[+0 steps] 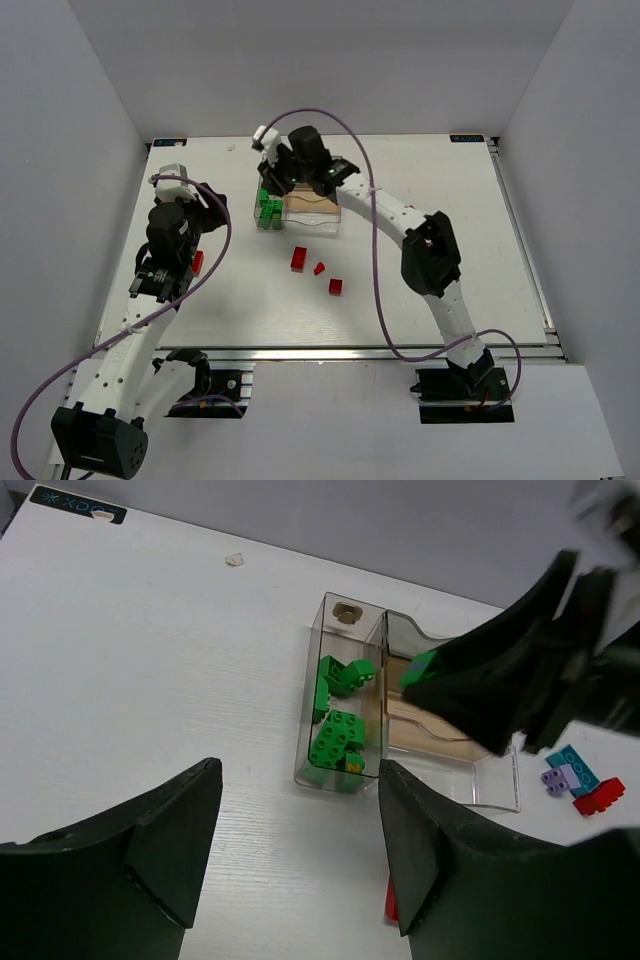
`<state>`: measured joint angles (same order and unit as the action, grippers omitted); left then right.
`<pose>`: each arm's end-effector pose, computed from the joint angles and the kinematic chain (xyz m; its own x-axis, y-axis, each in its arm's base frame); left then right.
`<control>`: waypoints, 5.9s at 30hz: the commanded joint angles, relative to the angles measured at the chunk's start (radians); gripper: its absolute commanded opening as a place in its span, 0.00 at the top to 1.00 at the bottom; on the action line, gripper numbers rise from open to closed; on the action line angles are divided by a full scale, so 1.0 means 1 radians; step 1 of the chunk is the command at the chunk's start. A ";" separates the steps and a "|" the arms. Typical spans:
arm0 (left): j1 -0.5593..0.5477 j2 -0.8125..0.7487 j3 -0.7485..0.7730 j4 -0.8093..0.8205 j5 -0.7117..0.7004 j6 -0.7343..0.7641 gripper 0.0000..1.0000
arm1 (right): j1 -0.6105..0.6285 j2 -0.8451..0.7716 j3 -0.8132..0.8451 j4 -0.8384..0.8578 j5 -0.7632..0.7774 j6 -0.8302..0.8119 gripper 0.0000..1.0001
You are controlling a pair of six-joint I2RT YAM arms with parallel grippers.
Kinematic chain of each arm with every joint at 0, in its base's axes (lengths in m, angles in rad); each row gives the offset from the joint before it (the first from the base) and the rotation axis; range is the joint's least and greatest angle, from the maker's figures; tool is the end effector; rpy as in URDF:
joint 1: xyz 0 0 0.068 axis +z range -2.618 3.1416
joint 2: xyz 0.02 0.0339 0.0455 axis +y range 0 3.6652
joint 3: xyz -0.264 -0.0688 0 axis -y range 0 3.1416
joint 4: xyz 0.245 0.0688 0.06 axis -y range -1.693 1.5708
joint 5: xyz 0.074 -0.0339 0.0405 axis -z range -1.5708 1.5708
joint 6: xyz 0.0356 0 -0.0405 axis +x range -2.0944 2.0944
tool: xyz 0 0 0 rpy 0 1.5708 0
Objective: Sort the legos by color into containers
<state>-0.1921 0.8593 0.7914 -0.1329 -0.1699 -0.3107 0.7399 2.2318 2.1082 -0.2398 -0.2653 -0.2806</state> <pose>0.2004 -0.0329 0.3349 -0.1942 -0.2692 -0.9433 -0.0355 0.9629 -0.2675 0.3880 0.3668 0.3127 -0.0219 -0.3819 -0.9239 -0.8718 0.4597 -0.1693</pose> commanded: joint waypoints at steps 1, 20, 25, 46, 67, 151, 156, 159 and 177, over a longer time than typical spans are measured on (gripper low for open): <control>0.003 -0.014 -0.011 0.010 -0.020 0.012 0.27 | 0.035 0.045 0.042 0.054 -0.011 -0.048 0.93; 0.003 0.021 -0.006 0.010 -0.002 0.015 0.27 | 0.046 0.132 0.002 0.191 0.078 0.032 0.35; 0.003 0.053 -0.006 0.006 0.003 0.013 0.28 | 0.033 0.047 -0.008 0.177 0.069 0.064 0.30; 0.134 0.477 0.144 -0.247 -0.141 0.056 0.22 | -0.226 -0.857 -0.918 -0.242 -0.830 -0.121 0.11; 0.249 0.741 0.140 -0.261 -0.060 0.298 0.18 | -0.306 -1.045 -1.083 -0.128 -0.847 -0.100 0.18; -0.210 0.161 0.020 0.125 0.269 0.272 0.33 | -0.508 -0.545 -0.794 -0.398 -0.204 -1.381 0.20; -0.219 0.087 -0.003 0.121 0.216 0.302 0.29 | -0.520 -0.456 -0.783 -0.323 -0.103 -1.450 0.16; -0.219 0.084 0.005 0.116 0.231 0.303 0.29 | -0.527 -0.391 -0.720 -0.371 -0.066 -1.450 0.14; -0.219 0.084 0.000 0.125 0.273 0.298 0.28 | -0.579 -0.193 -0.565 -0.355 0.002 -1.401 0.12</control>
<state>-0.4080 0.9592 0.7895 -0.0216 0.0940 -0.0090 0.1707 2.0098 1.4967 -0.5758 -0.2642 -1.6833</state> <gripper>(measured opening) 0.718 0.885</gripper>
